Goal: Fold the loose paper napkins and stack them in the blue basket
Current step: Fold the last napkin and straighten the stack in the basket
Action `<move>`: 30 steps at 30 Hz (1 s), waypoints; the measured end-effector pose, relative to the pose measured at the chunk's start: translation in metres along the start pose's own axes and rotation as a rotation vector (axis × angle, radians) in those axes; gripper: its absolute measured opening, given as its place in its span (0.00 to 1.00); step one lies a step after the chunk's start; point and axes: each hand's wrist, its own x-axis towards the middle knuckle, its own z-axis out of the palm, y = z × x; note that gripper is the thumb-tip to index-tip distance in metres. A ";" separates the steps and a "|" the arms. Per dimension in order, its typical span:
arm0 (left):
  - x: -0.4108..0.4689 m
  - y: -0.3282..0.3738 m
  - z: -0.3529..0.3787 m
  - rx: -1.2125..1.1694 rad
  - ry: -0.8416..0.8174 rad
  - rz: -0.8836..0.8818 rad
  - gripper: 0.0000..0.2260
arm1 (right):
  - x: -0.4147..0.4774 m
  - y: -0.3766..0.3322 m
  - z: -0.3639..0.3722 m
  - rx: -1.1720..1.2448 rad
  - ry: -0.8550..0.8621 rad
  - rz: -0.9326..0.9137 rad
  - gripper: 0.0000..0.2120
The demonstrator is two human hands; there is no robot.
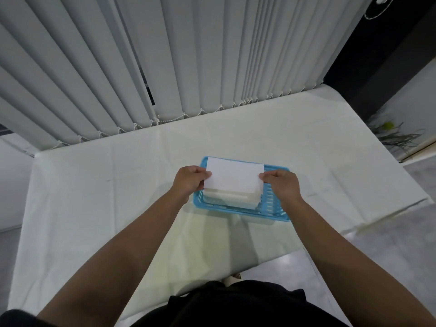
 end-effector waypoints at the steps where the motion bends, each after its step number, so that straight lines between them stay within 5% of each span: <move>1: -0.001 0.000 0.001 0.030 0.008 0.011 0.06 | 0.000 0.002 -0.001 -0.001 0.003 0.002 0.06; 12: 0.002 -0.008 0.000 0.181 0.054 0.026 0.03 | 0.001 0.015 0.000 -0.039 -0.018 0.025 0.04; 30: 0.005 -0.015 -0.003 0.089 0.059 -0.010 0.07 | 0.000 0.018 0.006 0.013 -0.031 0.088 0.06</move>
